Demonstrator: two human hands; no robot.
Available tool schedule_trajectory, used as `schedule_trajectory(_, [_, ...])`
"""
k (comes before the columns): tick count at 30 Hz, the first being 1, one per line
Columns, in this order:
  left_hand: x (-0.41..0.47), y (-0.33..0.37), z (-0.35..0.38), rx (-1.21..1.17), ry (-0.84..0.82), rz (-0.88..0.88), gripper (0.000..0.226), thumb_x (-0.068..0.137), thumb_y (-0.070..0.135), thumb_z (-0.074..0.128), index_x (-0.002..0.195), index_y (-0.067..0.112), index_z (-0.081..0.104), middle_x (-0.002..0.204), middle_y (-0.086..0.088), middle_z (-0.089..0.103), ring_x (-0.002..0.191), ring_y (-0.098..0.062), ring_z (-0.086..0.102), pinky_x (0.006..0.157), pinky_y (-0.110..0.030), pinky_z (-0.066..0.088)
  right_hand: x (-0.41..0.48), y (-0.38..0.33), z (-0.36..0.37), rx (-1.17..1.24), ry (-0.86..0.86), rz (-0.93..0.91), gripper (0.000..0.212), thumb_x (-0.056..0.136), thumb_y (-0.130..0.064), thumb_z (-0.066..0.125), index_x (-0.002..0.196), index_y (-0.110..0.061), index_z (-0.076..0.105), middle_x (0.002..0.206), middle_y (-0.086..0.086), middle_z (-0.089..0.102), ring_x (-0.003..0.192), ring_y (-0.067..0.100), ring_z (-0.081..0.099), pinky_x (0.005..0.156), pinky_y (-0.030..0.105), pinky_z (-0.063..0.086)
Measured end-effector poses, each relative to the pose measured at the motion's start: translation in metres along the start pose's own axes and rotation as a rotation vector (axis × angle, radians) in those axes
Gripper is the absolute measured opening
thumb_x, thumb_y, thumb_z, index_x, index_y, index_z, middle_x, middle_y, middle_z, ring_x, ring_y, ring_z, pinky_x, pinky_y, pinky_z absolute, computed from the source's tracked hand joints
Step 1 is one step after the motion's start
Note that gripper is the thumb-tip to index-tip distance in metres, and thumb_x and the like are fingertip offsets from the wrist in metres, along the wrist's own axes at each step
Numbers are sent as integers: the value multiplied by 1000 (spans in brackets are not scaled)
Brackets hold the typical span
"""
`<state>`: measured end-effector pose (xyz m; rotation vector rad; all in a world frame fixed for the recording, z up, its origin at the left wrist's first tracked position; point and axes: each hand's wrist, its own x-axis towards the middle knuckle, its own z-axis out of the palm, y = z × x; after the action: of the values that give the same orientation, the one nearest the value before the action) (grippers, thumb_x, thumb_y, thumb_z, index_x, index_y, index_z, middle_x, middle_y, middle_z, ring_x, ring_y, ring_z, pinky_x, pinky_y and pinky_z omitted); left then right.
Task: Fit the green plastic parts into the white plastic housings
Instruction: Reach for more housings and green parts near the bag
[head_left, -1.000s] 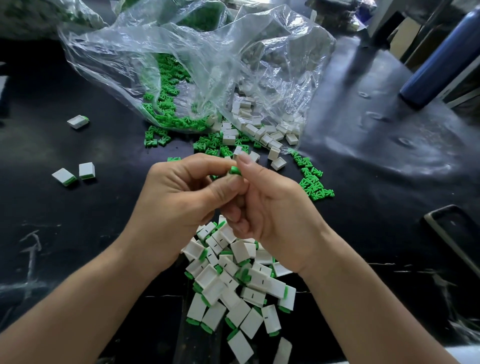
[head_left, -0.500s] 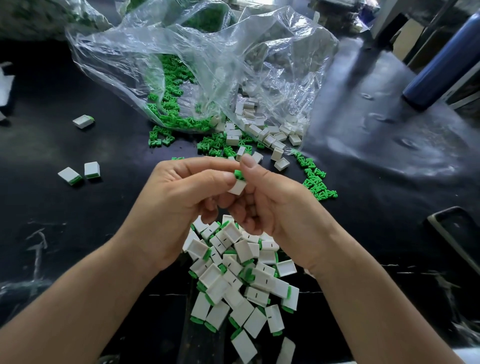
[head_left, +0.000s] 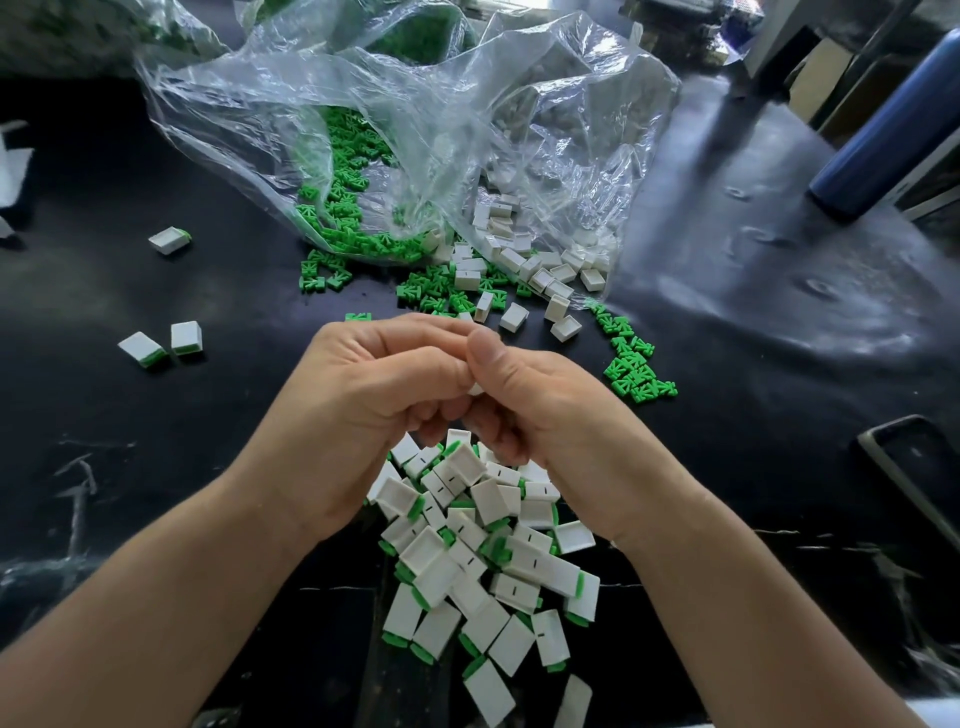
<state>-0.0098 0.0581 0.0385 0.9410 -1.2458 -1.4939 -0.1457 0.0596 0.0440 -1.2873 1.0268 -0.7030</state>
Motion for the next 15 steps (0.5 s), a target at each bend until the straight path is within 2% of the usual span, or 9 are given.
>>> schedule_trajectory(3, [0,-1,0,-20,-12,-1,17,54,6,62,68,0,69,61,-2,66,47,-14,55,44,-20,35,-1,-1,4,24,12,-27,41,85,-42,38,72,-9,59,65,5,59,45,-1,43,47,6,32])
schedule_trajectory(7, [0,-3,-1,-65,14,-17,27,49,22,63,67,5,72,57,-6,60,48,-14,51,44,-19,36,-1,0,5,24,36,-44,38,91,-36,38,69,-11,57,64,5,58,45,-1,44,47,6,32])
schedule_trajectory(11, [0,-2,2,-71,25,-28,14,51,6,62,62,6,72,57,-3,63,44,-11,54,43,-19,36,-1,1,6,55,22,-57,38,96,-28,37,77,-3,58,63,6,57,47,-3,49,48,4,34])
schedule_trajectory(15, [-1,-1,5,-93,43,-27,20,61,3,51,59,6,71,53,-2,63,40,-12,56,42,-17,35,0,4,7,33,42,-51,35,96,-28,38,79,-6,59,67,6,58,49,-2,49,49,5,34])
